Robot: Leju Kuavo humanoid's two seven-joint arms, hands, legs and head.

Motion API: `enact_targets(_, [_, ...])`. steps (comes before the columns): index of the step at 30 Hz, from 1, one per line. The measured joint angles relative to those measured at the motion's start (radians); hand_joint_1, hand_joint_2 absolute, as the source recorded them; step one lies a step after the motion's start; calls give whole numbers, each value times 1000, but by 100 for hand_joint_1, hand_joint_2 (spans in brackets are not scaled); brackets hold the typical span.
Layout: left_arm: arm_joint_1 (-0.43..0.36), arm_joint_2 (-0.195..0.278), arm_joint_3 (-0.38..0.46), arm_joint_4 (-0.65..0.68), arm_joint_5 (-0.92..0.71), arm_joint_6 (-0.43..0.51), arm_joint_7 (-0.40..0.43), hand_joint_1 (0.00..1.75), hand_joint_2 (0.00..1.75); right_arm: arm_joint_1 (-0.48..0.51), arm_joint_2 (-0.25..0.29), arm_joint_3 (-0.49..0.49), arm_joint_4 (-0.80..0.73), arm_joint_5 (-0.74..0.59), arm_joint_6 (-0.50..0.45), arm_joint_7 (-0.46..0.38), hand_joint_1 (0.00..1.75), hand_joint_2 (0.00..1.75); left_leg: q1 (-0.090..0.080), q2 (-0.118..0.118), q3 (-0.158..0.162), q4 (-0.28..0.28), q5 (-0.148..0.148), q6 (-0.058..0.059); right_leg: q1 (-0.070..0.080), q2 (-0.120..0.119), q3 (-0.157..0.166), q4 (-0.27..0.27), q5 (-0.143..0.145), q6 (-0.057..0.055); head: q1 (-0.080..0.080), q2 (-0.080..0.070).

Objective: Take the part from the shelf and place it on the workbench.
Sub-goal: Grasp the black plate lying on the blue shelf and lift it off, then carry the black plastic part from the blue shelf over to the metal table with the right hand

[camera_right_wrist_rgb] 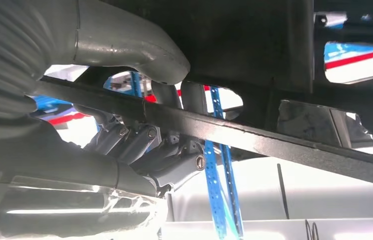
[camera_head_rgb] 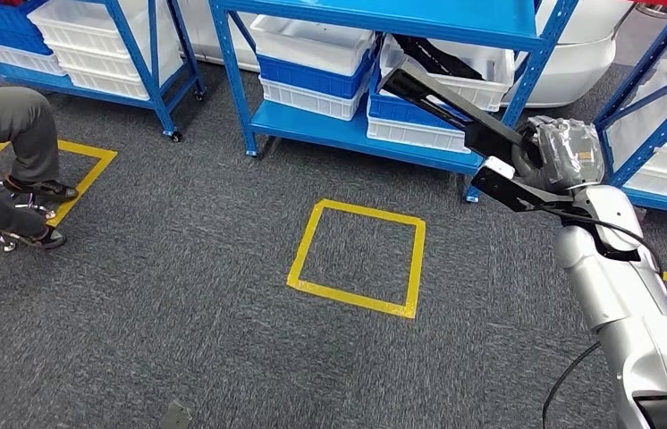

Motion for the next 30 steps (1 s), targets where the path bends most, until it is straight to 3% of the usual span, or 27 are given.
enact_targets(2, [1,-2,0,0,0,0,0,0,175,0,0,0,0,0,0,0,175,175,3,2,-44,2,34,-7,-4,0,32,46,32,29,0,0])
enact_targets(3, [1,-3,0,0,0,0,0,0,175,0,1,0,0,0,0,0,175,175,5,2,-67,4,51,-12,-7,0,69,23,55,42,0,0])
enact_targets(4, [1,-2,0,0,0,0,0,0,175,0,1,0,0,0,0,0,175,175,5,3,-87,8,67,-18,-9,0,123,-33,56,48,0,0])
enact_targets(6, [1,-2,0,-1,-1,0,0,0,175,2,0,-3,-4,1,0,0,175,175,5,3,-117,16,95,-31,-4,2,227,-180,7,40,0,0])
enact_targets(7, [1,-1,-1,-2,-1,0,1,0,175,4,-1,-5,-7,1,0,0,175,175,4,3,-125,18,108,-35,0,3,255,-230,-18,32,-1,0])
enact_targets(8, [1,-1,-1,-2,-1,0,1,0,175,8,-2,-8,-9,1,0,0,175,175,4,2,-130,17,121,-37,3,4,259,-253,-28,23,-2,0])
enact_targets(9, [2,0,-1,-2,-2,-1,1,0,175,12,-4,-10,-9,1,0,0,175,175,6,1,-134,16,127,-39,-1,2,248,-249,-23,15,-2,0])
enact_targets(10, [3,2,-1,-2,-2,-2,2,0,175,17,-6,-11,-10,1,0,1,175,175,9,0,-139,23,114,-44,-3,1,242,-246,-13,7,-3,0])
enact_targets(11, [5,2,-1,-2,-2,-3,3,0,175,22,-8,-13,-12,1,0,1,175,175,12,-1,-147,43,77,-50,-6,-1,233,-244,-2,-3,-4,0])
enact_targets(12, [5,3,-1,-2,-3,-4,4,0,175,27,-10,-16,-17,1,0,2,175,175,15,-1,-156,85,19,-57,-7,-2,222,-243,12,-11,-5,0])
enact_targets(14, [5,3,-3,-2,-5,-6,4,0,175,35,-15,-25,-33,1,0,3,175,175,19,-2,-172,211,-97,-67,-5,-2,193,-241,40,-19,-7,0])
enact_targets(15, [4,3,-4,-2,-5,-6,5,0,175,38,-18,-30,-39,1,0,4,175,175,22,-2,-174,272,-121,-69,-4,-2,177,-240,54,-19,-8,0])
enact_targets(17, [4,3,-4,-2,-4,-6,4,0,175,40,-22,-40,-44,1,2,4,175,175,25,-2,-148,322,-96,-69,-2,-2,144,-236,78,-15,-7,0])
enact_targets(18, [4,3,-4,-2,-4,-6,4,0,175,38,-23,-44,-44,-2,5,3,175,175,26,-2,-112,300,-73,-65,-2,-2,130,-235,89,-13,-7,0])
enact_targets(19, [3,2,-4,-2,-4,-6,2,0,175,35,-24,-48,-44,-5,8,1,175,175,26,-4,-61,250,-64,-61,-2,-2,118,-234,100,-9,-7,0])
enact_targets(21, [0,2,-4,-2,-4,-6,0,0,175,27,-27,-60,-45,-20,11,-6,175,175,21,-9,44,114,-91,-51,-2,-2,102,-235,119,4,-6,0])
enact_targets(22, [-1,2,-4,-2,-6,-6,-1,0,175,22,-27,-67,-45,-29,11,-9,175,175,15,-11,72,68,-107,-46,-4,-3,97,-237,129,11,-6,0])
enact_targets(23, [-2,2,-5,-2,-8,-6,-1,0,175,19,-29,-73,-45,-39,10,-12,175,175,9,-12,81,41,-111,-41,-6,-5,93,-241,140,21,-5,0])
enact_targets(25, [-1,1,-5,-2,-12,-6,0,0,175,23,-33,-83,-45,-51,9,-16,175,175,4,-10,69,25,-87,-28,-7,-6,83,-244,149,32,-5,0])
enact_targets(27, [-1,-1,-5,-1,-13,-6,3,0,175,31,-38,-93,-45,-60,9,-18,175,175,4,-6,47,14,-55,-12,-4,-4,57,-197,89,20,-2,0])
enact_targets(29, [-1,-2,-6,-1,-14,-6,4,0,175,34,-41,-100,-45,-66,10,-21,175,175,1,-5,14,12,-26,-1,-5,-2,26,-80,-6,1,1,0])
enact_targets(30, [-1,-2,-6,-1,-14,-6,4,0,175,35,-41,-102,-45,-68,10,-22,175,175,-1,-5,-3,12,-12,0,-4,-2,17,-19,-33,0,1,0])
